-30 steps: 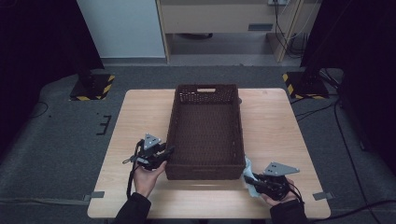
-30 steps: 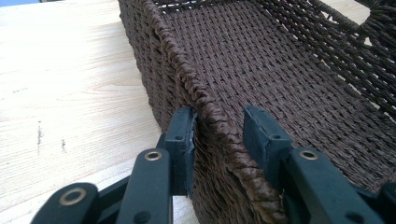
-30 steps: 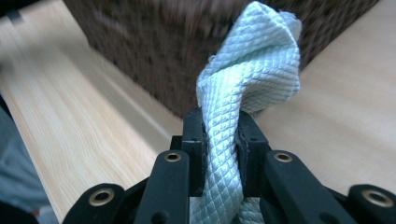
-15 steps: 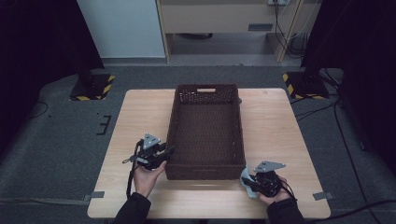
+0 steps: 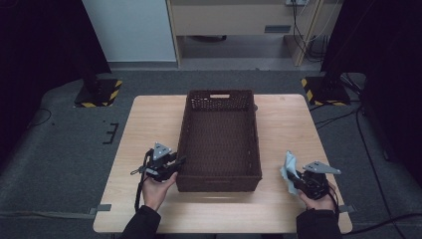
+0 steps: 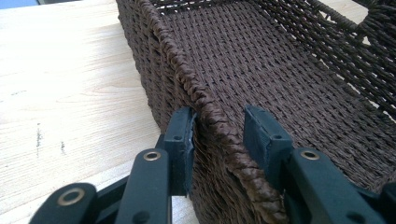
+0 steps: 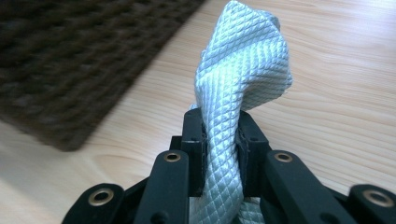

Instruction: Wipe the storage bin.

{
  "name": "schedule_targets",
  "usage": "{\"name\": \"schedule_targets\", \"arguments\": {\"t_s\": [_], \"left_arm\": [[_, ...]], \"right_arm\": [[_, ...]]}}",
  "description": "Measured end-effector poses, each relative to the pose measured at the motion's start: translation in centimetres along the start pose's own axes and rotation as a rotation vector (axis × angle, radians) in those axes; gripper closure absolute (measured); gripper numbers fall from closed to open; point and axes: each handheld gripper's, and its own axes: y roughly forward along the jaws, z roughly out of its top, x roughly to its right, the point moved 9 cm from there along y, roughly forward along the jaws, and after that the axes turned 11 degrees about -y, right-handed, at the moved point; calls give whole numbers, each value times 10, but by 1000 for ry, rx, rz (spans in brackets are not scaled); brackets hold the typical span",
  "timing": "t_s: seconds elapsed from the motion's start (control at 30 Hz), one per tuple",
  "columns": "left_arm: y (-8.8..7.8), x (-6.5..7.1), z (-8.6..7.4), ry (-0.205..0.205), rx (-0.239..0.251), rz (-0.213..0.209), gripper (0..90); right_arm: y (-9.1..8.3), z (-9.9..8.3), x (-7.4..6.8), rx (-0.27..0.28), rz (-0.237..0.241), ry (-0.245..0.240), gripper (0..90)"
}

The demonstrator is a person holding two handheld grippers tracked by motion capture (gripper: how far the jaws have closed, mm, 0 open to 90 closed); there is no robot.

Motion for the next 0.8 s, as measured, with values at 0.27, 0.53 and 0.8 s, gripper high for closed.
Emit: {"name": "schedule_targets", "arguments": {"t_s": [0.27, 0.53, 0.8], "left_arm": [[0, 0, 0, 1, 2, -3, 626], [0, 0, 0, -3, 0, -10, 632], [0, 1, 0, 0, 1, -17, 656]], "right_arm": [[1, -18, 31, -56, -45, 53, 768], [10, -29, 42, -102, -55, 62, 718], [10, -24, 46, -86, -109, 53, 524]]}}
